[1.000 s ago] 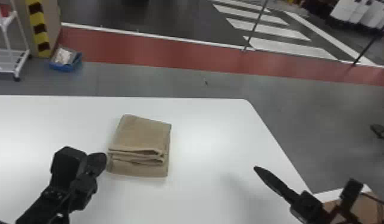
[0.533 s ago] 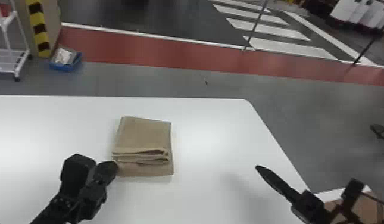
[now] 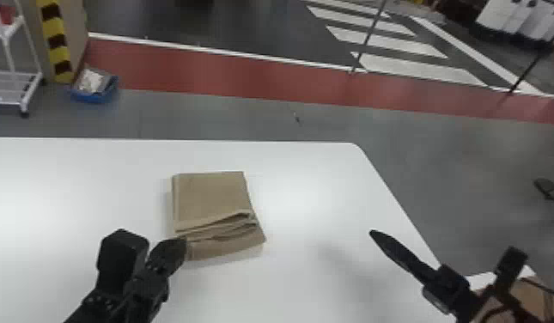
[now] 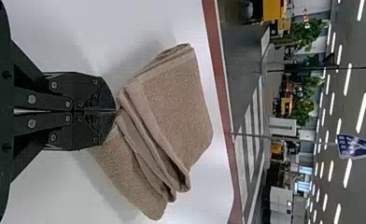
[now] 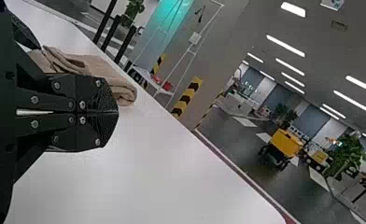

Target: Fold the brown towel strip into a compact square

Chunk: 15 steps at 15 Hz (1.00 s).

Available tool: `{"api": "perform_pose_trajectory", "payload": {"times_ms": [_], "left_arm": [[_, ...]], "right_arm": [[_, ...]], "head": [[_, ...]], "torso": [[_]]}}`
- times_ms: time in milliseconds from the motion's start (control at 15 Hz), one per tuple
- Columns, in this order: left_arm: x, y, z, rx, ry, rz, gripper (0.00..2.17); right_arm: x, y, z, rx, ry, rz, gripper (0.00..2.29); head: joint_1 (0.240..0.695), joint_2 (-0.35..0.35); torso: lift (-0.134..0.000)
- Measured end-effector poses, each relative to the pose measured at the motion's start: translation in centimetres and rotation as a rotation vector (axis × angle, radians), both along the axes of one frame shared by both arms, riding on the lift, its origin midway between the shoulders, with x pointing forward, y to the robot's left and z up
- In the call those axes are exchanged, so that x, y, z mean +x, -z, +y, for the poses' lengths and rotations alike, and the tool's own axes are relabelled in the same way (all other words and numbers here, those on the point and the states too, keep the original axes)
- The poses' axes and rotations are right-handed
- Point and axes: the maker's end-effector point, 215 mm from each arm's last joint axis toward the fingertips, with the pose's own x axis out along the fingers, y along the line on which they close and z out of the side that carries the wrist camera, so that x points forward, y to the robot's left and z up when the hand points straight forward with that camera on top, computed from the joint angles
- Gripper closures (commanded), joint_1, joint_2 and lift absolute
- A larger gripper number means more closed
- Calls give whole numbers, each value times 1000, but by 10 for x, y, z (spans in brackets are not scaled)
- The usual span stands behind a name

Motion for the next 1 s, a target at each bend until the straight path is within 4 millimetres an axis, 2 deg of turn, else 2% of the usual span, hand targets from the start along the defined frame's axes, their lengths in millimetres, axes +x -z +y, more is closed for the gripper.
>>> {"api": "perform_pose_trajectory", "payload": {"times_ms": [133,200,267,400,467,600,867,1000], "left_arm": [[2,-8,11,-6,-16,-11,2057],[4,-12,18,-9,-28,-17,2057],[6,-16,25,-11,-40,-22,2057],[9,-19,39,-13,-63,-26,2057],[11,-19,47,-13,-74,-26,2057],[15,-20,60,-14,-91,-25,2057],[25,-22,69,-17,-104,-28,2057],[29,-22,67,-17,-102,-27,2057]], "right_arm": [[19,-28,15,-86,-80,-61,799],[35,-46,30,-180,-140,-103,495],[50,-61,52,-297,-206,-137,421],[71,-76,100,-532,-321,-171,421],[78,-77,123,-654,-372,-179,424],[85,-77,157,-834,-460,-208,424],[104,-90,199,-1286,-569,-419,427],[109,-78,214,-1469,-641,-478,427]], "head": [[695,-350],[695,-350],[695,-350],[695,-336],[695,-267],[695,-219],[695,-149],[695,-132]], "torso": [[-124],[-124],[-124],[-124],[-124],[-124],[-124],[-124]]}}
